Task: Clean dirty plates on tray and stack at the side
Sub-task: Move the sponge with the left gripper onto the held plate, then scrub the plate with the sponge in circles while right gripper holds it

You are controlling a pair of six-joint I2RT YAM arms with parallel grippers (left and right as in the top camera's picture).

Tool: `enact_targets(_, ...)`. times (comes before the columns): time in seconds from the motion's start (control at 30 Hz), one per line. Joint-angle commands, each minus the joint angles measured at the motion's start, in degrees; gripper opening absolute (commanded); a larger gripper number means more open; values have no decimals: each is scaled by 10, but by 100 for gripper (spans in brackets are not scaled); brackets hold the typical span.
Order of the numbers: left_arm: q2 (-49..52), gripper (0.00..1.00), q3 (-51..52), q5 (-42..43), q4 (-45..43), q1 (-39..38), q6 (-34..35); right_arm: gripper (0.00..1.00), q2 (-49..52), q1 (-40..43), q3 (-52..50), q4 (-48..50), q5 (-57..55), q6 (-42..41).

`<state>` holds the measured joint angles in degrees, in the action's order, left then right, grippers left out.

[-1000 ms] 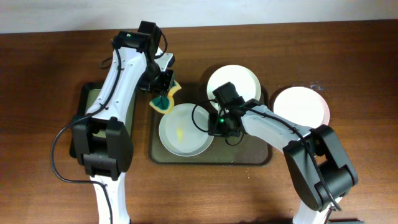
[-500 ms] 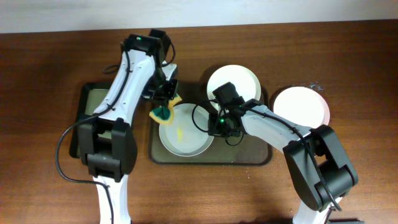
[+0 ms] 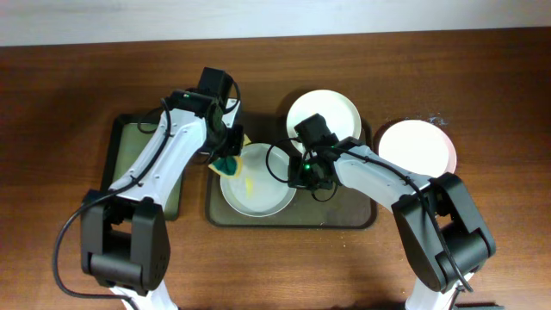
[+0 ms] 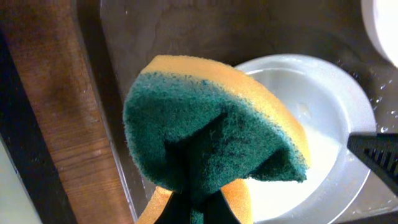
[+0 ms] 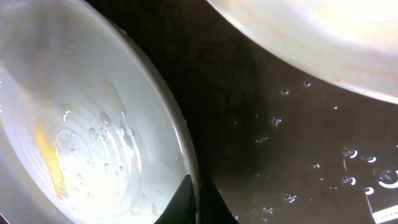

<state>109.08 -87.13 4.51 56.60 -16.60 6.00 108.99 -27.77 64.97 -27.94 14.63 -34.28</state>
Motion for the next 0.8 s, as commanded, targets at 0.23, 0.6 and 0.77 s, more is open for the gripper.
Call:
enact_targets(0.23,128,0,1,11,23,-58,54,4,10,0,-5,-1,-13,-3)
enact_targets(0.6,131,0,30,-13,-74,-65,160,4,10,0,-5,-1,-13,-3)
enact_targets(0.77,131,0,30,-208,-110,-65,275,4,10,0,-5,-1,-14,-3)
